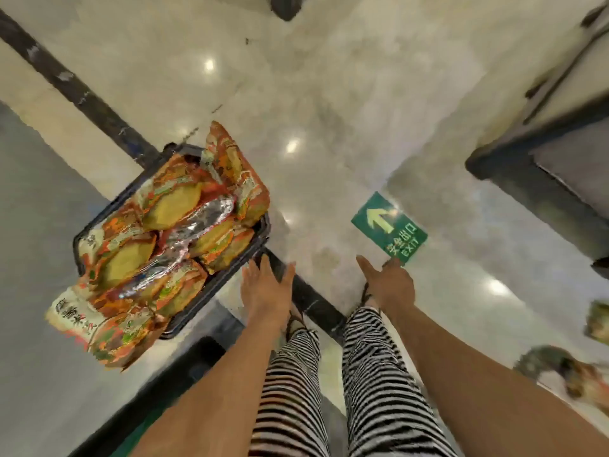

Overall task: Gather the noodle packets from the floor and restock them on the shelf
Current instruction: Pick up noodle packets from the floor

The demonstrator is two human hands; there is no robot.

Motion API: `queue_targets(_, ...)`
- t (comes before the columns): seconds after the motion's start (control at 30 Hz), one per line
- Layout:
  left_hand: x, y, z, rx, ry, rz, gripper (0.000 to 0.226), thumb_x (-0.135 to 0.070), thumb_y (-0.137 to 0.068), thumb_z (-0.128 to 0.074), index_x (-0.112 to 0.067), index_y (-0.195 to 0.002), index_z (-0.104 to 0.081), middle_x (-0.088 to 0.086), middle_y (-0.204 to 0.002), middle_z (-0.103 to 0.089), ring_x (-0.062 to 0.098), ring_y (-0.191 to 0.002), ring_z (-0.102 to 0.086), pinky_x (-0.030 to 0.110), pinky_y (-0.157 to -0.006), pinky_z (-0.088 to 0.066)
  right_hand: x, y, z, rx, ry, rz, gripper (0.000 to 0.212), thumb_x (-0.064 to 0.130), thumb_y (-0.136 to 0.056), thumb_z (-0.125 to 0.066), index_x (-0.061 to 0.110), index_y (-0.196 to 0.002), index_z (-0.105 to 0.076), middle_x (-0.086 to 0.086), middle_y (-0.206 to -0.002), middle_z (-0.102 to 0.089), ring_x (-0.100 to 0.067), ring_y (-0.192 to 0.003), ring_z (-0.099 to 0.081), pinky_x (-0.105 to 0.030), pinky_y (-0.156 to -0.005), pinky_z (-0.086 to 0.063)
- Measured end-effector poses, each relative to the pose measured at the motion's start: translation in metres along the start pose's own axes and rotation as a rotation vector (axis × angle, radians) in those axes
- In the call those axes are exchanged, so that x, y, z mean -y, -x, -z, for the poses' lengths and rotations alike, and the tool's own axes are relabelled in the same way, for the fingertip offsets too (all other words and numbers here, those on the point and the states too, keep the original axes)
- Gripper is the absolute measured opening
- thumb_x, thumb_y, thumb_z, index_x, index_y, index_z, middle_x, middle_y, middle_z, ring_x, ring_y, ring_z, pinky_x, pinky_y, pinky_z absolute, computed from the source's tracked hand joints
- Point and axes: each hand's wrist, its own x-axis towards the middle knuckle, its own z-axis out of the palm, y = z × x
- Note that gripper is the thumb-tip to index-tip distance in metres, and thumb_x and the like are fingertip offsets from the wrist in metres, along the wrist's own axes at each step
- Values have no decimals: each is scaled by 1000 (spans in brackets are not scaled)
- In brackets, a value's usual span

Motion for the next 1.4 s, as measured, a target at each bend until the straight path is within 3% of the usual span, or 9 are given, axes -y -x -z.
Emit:
queue_targets(0.17, -91, 38, -43, 131, -225, -234, 84, -73, -93, -29, -22, -158, -13, 8, -166, -8, 27, -153, -8, 42, -124, -11, -115, 3, 50, -52, -234, -238, 92, 77, -83, -46, 3, -138, -39, -21, -128, -57, -39, -118, -53, -46, -97, -46)
queue_targets(0.3, -171, 90, -101, 158, -532, -511, 83, -73, -93, -26, -20, -158, -18, 11, -165, -12, 31, -152, -11, 44, -122, -13, -218, 10, 88, -125, -361, -402, 91, 78, -83, -43, 2, -133, -42, -22, -120, -60, -40, -114, -55, -47, -95, -47)
queue_targets(0.47, -262, 183, -217, 210, -785, -759, 86, -74, -92, -25, -19, -157, -22, 13, -164, -16, 31, -151, -14, 43, -122, -14, -365, 18, 125, -111, -370, -600, 85, 75, -88, -39, 3, -135, -41, -20, -125, -58, -37, -118, -52, -44, -93, -47)
queue_targets(0.6, -324, 266, -327, 303, -1011, -969, 86, -75, -92, -23, -21, -159, -12, 10, -166, -6, 29, -153, -5, 43, -122, -7, -488, 20, 157, -104, -394, -672, 86, 72, -91, -36, 4, -144, -32, -20, -137, -50, -36, -129, -44, -42, -99, -42)
queue_targets(0.83, -413, 377, -479, 395, -1151, -1279, 87, -75, -92, -25, -23, -159, -7, 10, -166, 0, 28, -153, -1, 42, -124, -6, -653, 10, 223, -192, -535, -801, 80, 70, -90, -42, 8, -141, -34, -19, -132, -48, -35, -124, -44, -43, -98, -41)
queue_targets(1.2, -564, 402, -683, 355, -1428, -1474, 89, -77, -90, -23, -22, -159, -12, 11, -166, -4, 31, -153, -5, 45, -122, -11, -813, -109, 266, -198, -768, -1042, 87, 76, -86, -40, 6, -137, -39, -20, -133, -49, -36, -125, -44, -42, -101, -38)
queue_targets(1.4, -634, 355, -846, 316, -1446, -1525, 93, -77, -89, -31, -18, -158, -11, 14, -165, -7, 32, -152, -7, 44, -121, -12, -915, -236, 236, -250, -1122, -1168, 98, 76, -79, -55, 6, -145, -32, -21, -141, -47, -39, -131, -43, -47, -106, -41)
